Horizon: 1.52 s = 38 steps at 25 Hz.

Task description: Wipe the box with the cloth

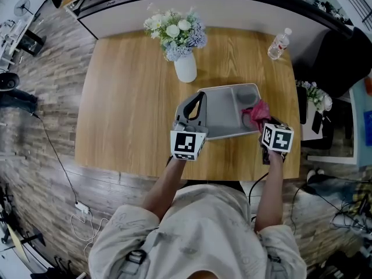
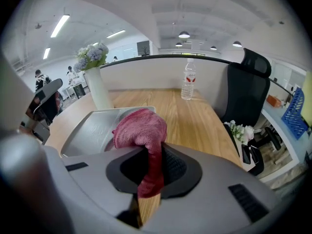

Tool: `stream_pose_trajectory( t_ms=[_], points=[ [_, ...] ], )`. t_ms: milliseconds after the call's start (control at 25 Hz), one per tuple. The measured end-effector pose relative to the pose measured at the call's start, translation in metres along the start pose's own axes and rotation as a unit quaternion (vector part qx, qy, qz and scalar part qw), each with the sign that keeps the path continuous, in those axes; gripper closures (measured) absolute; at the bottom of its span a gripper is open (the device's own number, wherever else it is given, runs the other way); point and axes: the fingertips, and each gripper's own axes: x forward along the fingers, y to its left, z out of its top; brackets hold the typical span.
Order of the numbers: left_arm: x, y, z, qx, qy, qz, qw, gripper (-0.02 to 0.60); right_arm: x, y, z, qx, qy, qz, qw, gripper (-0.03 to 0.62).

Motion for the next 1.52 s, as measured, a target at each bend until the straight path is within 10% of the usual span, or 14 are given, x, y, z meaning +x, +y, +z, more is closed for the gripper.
stream_pose_trajectory(
  t_ms=[960,1520],
  points=[
    [0.018,-0.003,0.007,-0.001,-0.004,-0.010,0.9999,0.571,0.002,-0.003,0.005,-0.013,-0.002,-0.005,1.000,0.530],
    [0.035,0.019,0.014,0.007,0.008,0.012,0.9999,0.571,-0.013,0.001,0.082,-0.026,-0.083,0.001,0.996,0.530]
  ],
)
